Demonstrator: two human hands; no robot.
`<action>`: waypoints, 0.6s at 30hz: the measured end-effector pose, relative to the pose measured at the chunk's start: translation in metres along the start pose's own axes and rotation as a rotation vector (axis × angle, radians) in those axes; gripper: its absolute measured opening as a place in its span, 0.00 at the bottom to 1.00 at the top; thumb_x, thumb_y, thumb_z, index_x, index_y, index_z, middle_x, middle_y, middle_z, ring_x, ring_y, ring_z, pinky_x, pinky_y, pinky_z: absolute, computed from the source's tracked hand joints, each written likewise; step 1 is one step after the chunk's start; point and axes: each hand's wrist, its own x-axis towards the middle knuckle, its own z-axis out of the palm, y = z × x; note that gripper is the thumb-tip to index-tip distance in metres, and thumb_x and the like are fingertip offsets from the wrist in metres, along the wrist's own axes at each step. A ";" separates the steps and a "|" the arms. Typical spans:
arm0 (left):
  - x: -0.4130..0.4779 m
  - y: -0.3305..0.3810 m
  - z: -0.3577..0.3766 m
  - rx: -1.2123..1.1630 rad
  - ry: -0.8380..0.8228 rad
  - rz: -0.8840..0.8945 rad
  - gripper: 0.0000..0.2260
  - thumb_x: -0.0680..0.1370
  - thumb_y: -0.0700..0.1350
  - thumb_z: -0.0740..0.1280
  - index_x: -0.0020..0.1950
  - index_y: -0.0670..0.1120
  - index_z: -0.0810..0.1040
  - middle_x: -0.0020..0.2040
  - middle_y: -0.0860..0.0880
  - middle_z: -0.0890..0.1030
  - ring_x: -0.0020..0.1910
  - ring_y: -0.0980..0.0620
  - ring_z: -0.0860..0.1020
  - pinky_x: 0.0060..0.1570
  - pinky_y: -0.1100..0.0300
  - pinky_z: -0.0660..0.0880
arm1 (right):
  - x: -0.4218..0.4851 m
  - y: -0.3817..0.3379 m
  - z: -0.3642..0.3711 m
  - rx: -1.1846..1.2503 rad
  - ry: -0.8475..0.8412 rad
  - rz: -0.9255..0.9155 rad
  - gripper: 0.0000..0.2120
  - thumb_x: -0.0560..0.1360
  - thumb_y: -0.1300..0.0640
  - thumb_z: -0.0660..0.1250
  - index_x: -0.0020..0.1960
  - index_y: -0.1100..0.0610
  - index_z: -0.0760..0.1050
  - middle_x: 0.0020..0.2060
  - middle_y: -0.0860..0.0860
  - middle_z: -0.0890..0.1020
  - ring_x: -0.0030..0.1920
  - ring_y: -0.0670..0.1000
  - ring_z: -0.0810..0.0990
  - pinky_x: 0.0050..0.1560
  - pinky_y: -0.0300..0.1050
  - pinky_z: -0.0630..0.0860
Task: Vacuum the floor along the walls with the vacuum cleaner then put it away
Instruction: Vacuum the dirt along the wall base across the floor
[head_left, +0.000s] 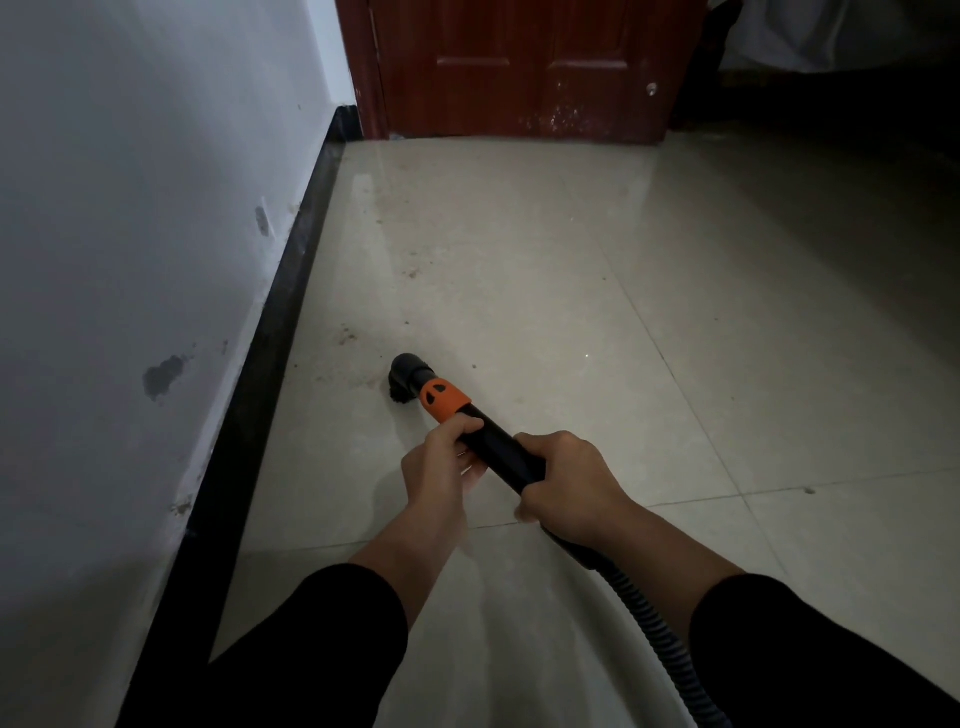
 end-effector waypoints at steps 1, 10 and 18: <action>0.002 0.000 0.001 0.003 -0.009 -0.002 0.05 0.70 0.36 0.71 0.45 0.40 0.80 0.38 0.44 0.85 0.44 0.46 0.83 0.38 0.59 0.80 | 0.002 0.001 0.001 -0.001 0.011 0.001 0.13 0.66 0.66 0.70 0.49 0.57 0.77 0.34 0.53 0.76 0.37 0.54 0.75 0.30 0.39 0.67; 0.017 -0.002 0.015 0.017 -0.101 -0.050 0.07 0.73 0.36 0.69 0.51 0.40 0.78 0.48 0.41 0.82 0.50 0.44 0.81 0.47 0.55 0.78 | 0.013 0.009 0.004 -0.004 0.079 0.020 0.13 0.67 0.65 0.69 0.51 0.60 0.77 0.42 0.58 0.81 0.43 0.58 0.80 0.42 0.48 0.78; 0.023 -0.013 0.030 0.030 -0.187 -0.073 0.07 0.74 0.37 0.68 0.52 0.41 0.77 0.48 0.42 0.81 0.49 0.45 0.80 0.45 0.56 0.77 | 0.013 0.023 0.000 0.006 0.134 0.043 0.10 0.68 0.65 0.67 0.48 0.57 0.75 0.34 0.51 0.75 0.35 0.52 0.74 0.29 0.37 0.66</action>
